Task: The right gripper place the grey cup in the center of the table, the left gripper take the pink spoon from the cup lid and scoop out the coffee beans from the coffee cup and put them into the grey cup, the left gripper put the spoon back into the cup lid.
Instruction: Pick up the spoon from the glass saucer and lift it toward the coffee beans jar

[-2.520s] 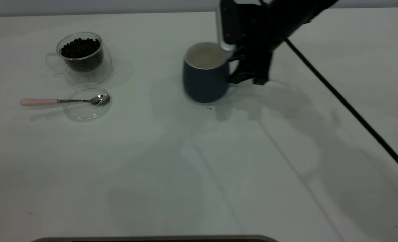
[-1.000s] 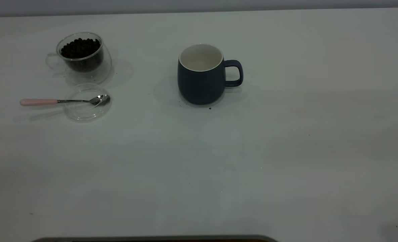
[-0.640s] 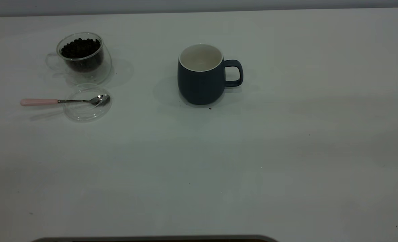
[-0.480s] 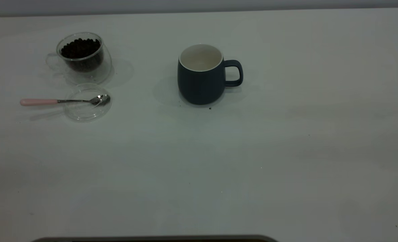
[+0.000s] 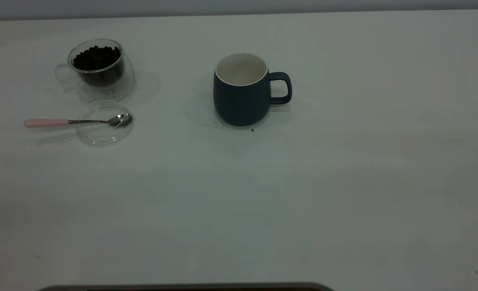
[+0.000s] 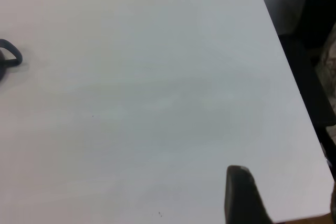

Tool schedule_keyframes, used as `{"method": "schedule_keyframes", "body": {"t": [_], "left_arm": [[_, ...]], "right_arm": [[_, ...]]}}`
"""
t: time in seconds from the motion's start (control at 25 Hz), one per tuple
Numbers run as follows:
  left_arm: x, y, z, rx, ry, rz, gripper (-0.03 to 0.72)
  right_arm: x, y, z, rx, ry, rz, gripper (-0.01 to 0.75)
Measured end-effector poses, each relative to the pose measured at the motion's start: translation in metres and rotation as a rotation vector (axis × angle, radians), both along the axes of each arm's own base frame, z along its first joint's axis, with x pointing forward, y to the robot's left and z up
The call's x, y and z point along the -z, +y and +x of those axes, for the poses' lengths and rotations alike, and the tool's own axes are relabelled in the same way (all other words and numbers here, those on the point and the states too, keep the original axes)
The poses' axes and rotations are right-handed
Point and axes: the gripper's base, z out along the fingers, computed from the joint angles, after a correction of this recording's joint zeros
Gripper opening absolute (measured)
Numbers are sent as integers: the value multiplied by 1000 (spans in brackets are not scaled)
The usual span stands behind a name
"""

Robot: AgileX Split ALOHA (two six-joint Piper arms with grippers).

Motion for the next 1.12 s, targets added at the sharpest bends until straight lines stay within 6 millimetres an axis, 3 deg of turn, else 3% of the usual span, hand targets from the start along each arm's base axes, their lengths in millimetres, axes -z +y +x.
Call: {"method": "schedule_keyframes", "body": {"t": [1.12], "left_arm": [[0,0,0,-1,0,-1,380]], "right_arm": [[0,4,0,-79,4,-34,422]]}}
